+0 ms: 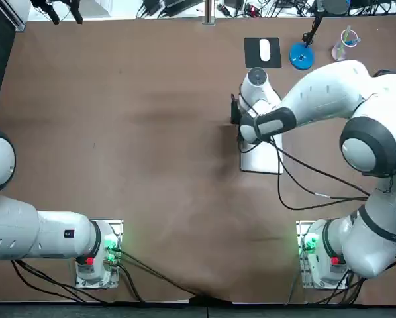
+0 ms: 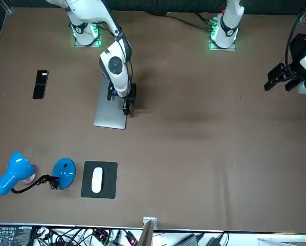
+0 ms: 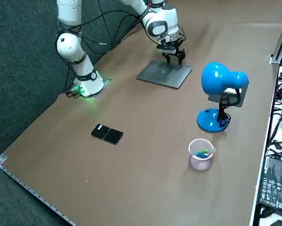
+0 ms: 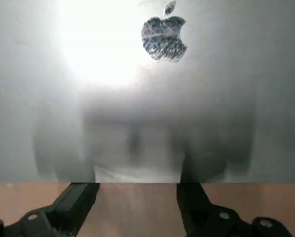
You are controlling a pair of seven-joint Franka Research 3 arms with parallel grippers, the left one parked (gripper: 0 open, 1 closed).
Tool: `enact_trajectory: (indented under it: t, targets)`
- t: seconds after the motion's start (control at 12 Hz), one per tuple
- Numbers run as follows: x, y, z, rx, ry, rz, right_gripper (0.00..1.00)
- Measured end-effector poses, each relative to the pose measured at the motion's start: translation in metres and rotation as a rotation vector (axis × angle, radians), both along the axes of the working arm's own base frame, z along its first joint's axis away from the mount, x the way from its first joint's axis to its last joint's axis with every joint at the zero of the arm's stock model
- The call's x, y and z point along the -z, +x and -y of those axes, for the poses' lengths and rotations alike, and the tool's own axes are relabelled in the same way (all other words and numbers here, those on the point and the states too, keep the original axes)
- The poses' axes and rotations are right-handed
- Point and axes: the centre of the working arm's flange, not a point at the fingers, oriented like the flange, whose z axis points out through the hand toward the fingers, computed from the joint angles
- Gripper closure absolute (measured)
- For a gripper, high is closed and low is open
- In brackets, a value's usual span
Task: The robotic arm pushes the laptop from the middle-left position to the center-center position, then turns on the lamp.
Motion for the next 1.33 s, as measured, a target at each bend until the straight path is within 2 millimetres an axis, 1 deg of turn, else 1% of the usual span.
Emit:
enact_trajectory:
  t: [0.83, 0.92, 1.33]
  targets:
    - [0.0, 0.004, 0.079, -0.05, -0.034, -0.034, 0.0]
    - [0.0, 0.006, 0.096, -0.062, -0.039, -0.042, 0.0]
    - [-0.001, 0.008, 0.133, -0.077, -0.053, -0.069, 0.0]
